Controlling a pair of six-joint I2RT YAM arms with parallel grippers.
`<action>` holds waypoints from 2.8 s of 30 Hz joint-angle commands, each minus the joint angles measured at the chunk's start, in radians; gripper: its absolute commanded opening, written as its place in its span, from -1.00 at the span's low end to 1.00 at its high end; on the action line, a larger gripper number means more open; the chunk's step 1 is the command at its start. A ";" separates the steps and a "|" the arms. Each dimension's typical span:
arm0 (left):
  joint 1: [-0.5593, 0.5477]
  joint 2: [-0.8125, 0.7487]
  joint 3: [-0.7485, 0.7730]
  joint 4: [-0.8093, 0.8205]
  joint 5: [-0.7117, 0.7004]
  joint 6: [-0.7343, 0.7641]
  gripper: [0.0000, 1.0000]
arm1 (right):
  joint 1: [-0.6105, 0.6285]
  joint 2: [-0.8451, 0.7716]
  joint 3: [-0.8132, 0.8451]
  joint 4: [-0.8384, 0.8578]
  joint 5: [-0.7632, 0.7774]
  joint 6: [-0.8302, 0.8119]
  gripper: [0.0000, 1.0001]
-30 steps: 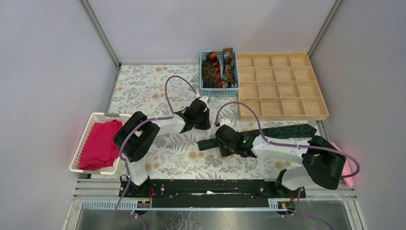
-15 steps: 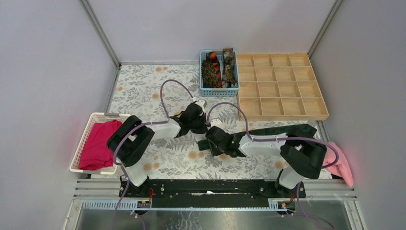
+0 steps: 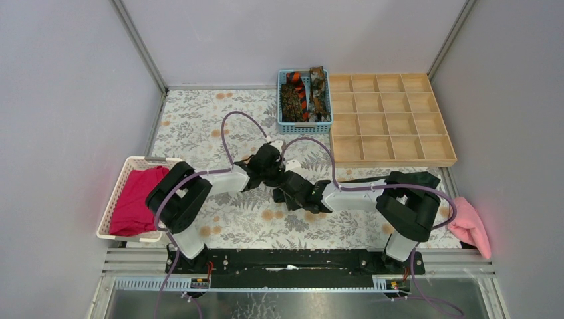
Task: Roll the ties
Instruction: Roll the tie at the center of the board.
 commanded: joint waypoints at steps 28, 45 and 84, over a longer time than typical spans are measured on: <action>0.256 -0.693 0.078 -0.472 -0.379 -0.142 -0.82 | 0.196 0.273 0.640 -0.648 0.430 -0.025 0.08; 0.321 -0.719 -0.003 -0.382 -0.238 -0.153 -0.97 | 0.205 0.496 0.828 -0.848 0.501 0.094 0.12; 0.331 -0.716 -0.041 -0.327 -0.228 -0.137 -1.00 | 0.035 0.324 0.485 -0.488 0.113 0.078 -0.39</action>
